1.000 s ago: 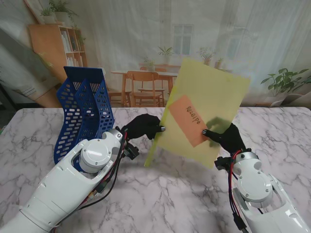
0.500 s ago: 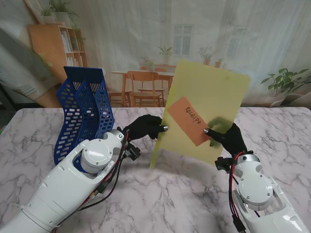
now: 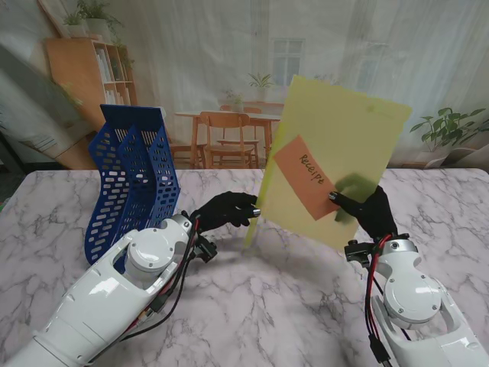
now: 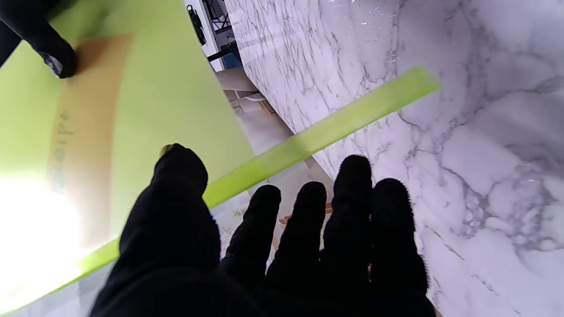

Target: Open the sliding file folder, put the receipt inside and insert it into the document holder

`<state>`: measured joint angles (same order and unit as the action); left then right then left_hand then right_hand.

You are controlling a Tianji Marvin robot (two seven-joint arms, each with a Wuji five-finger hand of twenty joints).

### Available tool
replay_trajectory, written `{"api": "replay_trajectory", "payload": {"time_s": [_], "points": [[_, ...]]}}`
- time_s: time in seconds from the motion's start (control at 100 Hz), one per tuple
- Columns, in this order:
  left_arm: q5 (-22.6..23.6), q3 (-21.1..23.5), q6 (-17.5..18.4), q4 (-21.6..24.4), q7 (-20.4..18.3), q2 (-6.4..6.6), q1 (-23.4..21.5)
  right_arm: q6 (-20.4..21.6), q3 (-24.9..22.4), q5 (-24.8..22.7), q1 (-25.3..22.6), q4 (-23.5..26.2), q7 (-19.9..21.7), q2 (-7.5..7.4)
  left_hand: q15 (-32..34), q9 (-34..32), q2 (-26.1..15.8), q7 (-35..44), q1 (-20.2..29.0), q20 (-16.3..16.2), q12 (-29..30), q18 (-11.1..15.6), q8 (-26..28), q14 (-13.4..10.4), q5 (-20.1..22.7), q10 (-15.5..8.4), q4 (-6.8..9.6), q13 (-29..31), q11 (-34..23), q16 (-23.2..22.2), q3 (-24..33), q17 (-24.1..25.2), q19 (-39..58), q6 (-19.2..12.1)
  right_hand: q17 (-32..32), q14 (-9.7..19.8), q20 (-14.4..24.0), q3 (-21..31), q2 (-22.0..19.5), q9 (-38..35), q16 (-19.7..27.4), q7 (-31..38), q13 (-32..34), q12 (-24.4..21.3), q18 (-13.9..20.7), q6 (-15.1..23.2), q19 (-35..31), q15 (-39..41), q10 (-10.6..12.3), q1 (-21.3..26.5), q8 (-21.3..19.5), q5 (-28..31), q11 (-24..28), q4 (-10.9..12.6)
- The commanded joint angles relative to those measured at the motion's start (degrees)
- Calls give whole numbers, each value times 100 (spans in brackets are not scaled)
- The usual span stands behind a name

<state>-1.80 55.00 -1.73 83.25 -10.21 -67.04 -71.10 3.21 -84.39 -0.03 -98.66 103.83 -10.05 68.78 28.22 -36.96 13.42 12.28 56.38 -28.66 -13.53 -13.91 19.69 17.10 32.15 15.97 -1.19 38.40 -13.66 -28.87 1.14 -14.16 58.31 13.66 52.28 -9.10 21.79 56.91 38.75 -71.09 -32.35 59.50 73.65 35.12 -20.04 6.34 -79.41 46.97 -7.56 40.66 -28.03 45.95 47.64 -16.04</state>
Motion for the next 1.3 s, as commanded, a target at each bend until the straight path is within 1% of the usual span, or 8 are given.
{"api": "replay_trajectory", "payload": {"time_s": [0.0, 0.07, 0.15, 0.26, 0.38, 0.6, 0.75, 1.29], "points": [[-41, -13, -26, -67, -40, -12, -71, 2, -20, 4, -34, 46, 31, -2, 29, -173, -101, 239, 296, -2, -35, 328, 215, 85, 259, -320, 103, 138, -210, -17, 166, -115, 68, -245, 133, 255, 98, 478, -194, 1, -49, 492, 125, 65, 117, 698, -131, 266, 11, 584, -287, 250, 228, 228], [-51, -24, 7, -81, 13, -28, -90, -28, -24, 23, -43, 66, 42, -2, 85, -460, -145, 622, 614, -42, -122, 374, 682, -31, 383, -688, 101, 276, -362, -38, 291, -235, 164, -408, 128, 239, 98, 479, -188, 1, -48, 495, 124, 61, 107, 669, -128, 265, -6, 591, -282, 252, 231, 229], [-83, -25, 21, -61, 28, -33, -109, -58, -18, 29, -43, 71, 46, -1, 205, -884, -110, 1072, 1060, -92, -216, 385, 1032, -89, 583, -775, 106, 494, -534, -73, 303, -401, 325, -602, 128, 228, 100, 481, -190, 2, -47, 492, 125, 58, 82, 671, -128, 263, -10, 590, -279, 244, 234, 228], [-85, -40, 69, -72, 99, -53, -103, -76, -9, 33, -42, 60, 40, 1, 417, -1576, -209, 1956, 1477, -131, -381, 401, 902, -192, 956, -747, 120, 893, -729, -86, 177, -730, 590, -671, 128, 231, 100, 478, -187, 9, -45, 493, 124, 54, 89, 661, -129, 262, -13, 587, -275, 249, 233, 227], [-57, -69, 119, -99, 205, -82, -85, -80, 6, 15, -41, 21, 30, 3, 659, -2105, -135, 2611, 1498, -143, -410, 442, 721, -260, 1224, -659, 104, 1269, -925, -112, 208, -1045, 846, -602, 128, 228, 101, 483, -187, 4, -48, 494, 127, 52, 88, 655, -129, 269, -22, 590, -272, 252, 240, 228], [-30, -73, 136, -92, 247, -90, -55, -71, 53, -424, -15, -135, -12, -23, 702, -2176, -127, 2673, 1491, -149, -398, 401, 691, -224, 1248, -613, 109, 1318, -948, -129, 227, -1074, 902, -515, 141, 192, 114, 504, -161, -10, -68, 495, 137, 55, 47, 637, -157, 318, -56, 599, -265, 276, 257, 231], [80, -58, 124, -68, 170, -53, -10, -114, 96, -760, 4, -240, -3, -54, 651, -2166, -163, 2668, 1460, -162, -356, 197, 649, -192, 1242, -669, 109, 1164, -891, -136, 221, -820, 866, -538, 149, 186, 130, 528, -133, -31, -98, 490, 133, 62, 23, 619, -194, 388, -72, 595, -255, 294, 266, 228], [165, -124, 23, -109, 146, -63, 167, -355, 188, -1209, -10, -304, 267, -154, 646, -2222, -145, 2675, 1453, -206, -314, 114, 632, -144, 1301, -638, 133, 1113, -849, -159, 237, -780, 858, -496, 165, 155, 163, 594, -57, -97, -154, 469, 126, 106, -37, 581, -257, 539, -118, 595, -255, 380, 265, 224]]}}
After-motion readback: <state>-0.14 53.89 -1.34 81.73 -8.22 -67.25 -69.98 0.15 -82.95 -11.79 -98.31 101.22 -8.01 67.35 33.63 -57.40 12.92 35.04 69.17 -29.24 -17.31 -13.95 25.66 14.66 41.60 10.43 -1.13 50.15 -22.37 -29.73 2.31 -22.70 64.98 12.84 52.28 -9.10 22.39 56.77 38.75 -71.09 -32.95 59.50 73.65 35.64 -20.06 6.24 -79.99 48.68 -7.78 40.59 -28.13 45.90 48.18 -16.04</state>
